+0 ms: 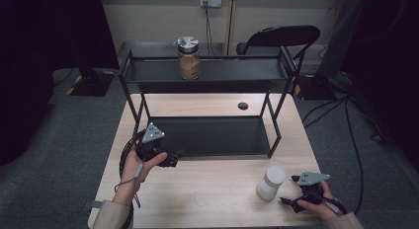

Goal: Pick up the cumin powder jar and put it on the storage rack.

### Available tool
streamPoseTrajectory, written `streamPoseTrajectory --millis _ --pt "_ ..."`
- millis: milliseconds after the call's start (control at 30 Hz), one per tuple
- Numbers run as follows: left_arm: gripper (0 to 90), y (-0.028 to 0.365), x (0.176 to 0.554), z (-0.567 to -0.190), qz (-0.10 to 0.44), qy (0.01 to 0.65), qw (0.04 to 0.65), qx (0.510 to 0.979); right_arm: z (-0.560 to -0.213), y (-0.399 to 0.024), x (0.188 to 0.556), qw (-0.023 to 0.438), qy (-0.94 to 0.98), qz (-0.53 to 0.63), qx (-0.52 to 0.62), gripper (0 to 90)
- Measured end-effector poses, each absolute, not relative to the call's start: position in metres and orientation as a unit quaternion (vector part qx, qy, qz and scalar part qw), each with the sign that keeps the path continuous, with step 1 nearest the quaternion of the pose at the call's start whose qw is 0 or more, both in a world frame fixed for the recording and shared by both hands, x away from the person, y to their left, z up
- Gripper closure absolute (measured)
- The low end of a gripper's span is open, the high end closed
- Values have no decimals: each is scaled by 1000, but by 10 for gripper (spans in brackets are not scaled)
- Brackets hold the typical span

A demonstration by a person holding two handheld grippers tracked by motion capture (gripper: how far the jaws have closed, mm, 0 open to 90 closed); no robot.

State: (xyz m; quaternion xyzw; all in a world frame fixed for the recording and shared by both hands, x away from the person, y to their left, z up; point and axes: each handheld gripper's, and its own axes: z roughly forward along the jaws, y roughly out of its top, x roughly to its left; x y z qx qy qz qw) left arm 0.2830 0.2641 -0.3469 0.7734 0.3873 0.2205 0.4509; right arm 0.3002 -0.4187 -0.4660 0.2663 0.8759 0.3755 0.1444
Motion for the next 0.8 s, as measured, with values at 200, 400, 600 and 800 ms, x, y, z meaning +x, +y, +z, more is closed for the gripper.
streamPoseTrajectory --millis 200,400,600,800 --pt "8 265 280 -360 213 390 449 775 -466 -419 300 145 876 376 266 0" --pt "8 266 277 -373 209 392 449 775 -466 -419 300 145 876 375 266 0" --pt "8 266 274 -383 211 394 442 778 -466 -419 300 145 876 376 266 0" --pt "9 269 272 -395 205 404 439 776 -466 -419 300 145 876 375 266 0"
